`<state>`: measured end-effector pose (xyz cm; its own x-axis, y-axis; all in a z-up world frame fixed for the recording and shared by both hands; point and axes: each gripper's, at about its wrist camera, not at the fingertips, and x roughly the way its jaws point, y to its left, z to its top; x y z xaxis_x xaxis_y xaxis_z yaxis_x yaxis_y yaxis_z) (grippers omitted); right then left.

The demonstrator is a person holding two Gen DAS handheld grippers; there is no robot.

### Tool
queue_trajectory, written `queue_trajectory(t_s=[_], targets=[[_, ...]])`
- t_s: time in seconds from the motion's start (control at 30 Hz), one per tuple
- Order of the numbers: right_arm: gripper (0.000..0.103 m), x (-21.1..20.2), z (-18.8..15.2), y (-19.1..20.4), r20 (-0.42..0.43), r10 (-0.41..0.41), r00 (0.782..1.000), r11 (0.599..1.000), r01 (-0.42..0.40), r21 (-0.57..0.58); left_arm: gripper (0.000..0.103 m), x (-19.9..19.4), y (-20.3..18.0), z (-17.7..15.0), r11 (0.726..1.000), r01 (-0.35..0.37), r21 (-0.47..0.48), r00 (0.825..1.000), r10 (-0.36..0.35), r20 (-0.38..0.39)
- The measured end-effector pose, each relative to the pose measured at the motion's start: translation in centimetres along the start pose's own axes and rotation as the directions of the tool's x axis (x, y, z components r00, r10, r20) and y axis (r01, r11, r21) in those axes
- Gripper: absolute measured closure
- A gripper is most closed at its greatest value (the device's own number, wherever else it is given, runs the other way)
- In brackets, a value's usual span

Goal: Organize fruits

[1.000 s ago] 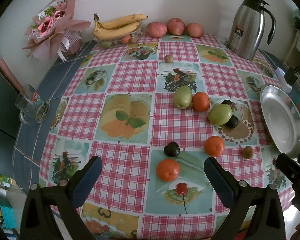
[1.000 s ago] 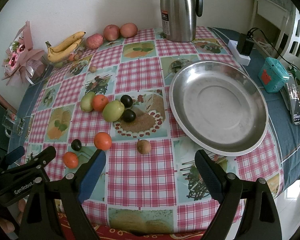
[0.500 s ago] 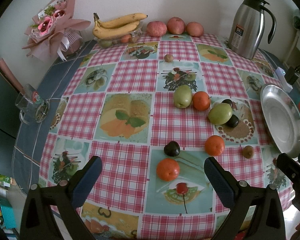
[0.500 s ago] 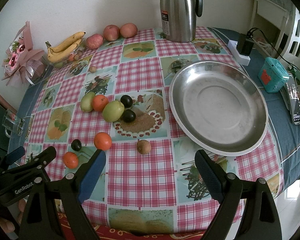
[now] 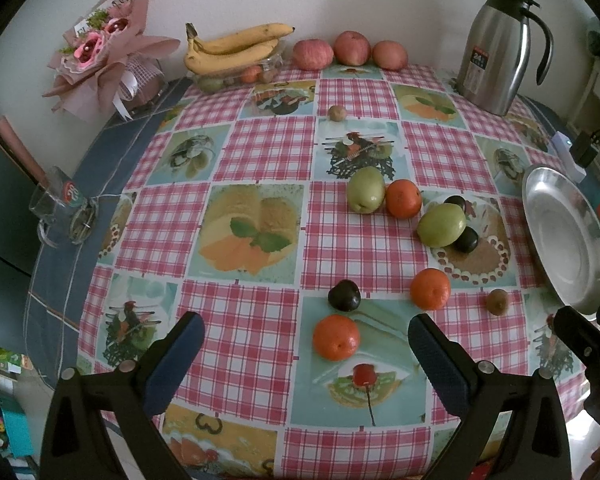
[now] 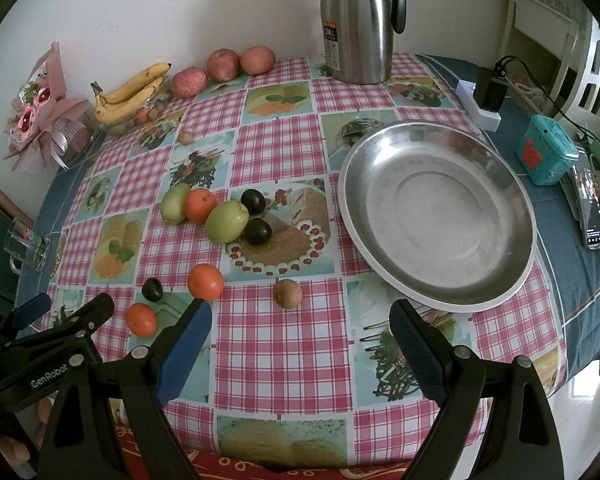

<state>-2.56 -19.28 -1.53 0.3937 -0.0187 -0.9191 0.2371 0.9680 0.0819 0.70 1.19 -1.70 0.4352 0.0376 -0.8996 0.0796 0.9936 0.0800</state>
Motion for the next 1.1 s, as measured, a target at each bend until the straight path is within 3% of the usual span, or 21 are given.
queue_trajectory(t_s=[0.3,0.47,0.9,1.1], targets=[[0.012,0.4,0.5,1.3,0.014,0.057,0.998,0.996,-0.056,-0.063,0.000,0.0,0.0,1.2,0.997,0.062,0.036,0.998,-0.062,0.000],[0.012,2.4,1.2,1.5,-0.034,0.091,0.995,0.994,-0.094,-0.064,0.000,1.0,0.3,1.5,0.995,0.083,0.050,0.997,-0.084,-0.001],[0.012,6.7,2.0,1.0,-0.132,0.089,0.987,0.994,-0.095,-0.044,0.002,5.7,0.3,1.0,0.989,0.136,0.055,0.974,-0.124,-0.187],[0.012,7.6,2.0,1.4,-0.156,0.103,0.982,0.992,-0.114,-0.060,0.007,7.1,0.4,0.9,0.986,0.161,0.033,0.960,-0.149,-0.236]])
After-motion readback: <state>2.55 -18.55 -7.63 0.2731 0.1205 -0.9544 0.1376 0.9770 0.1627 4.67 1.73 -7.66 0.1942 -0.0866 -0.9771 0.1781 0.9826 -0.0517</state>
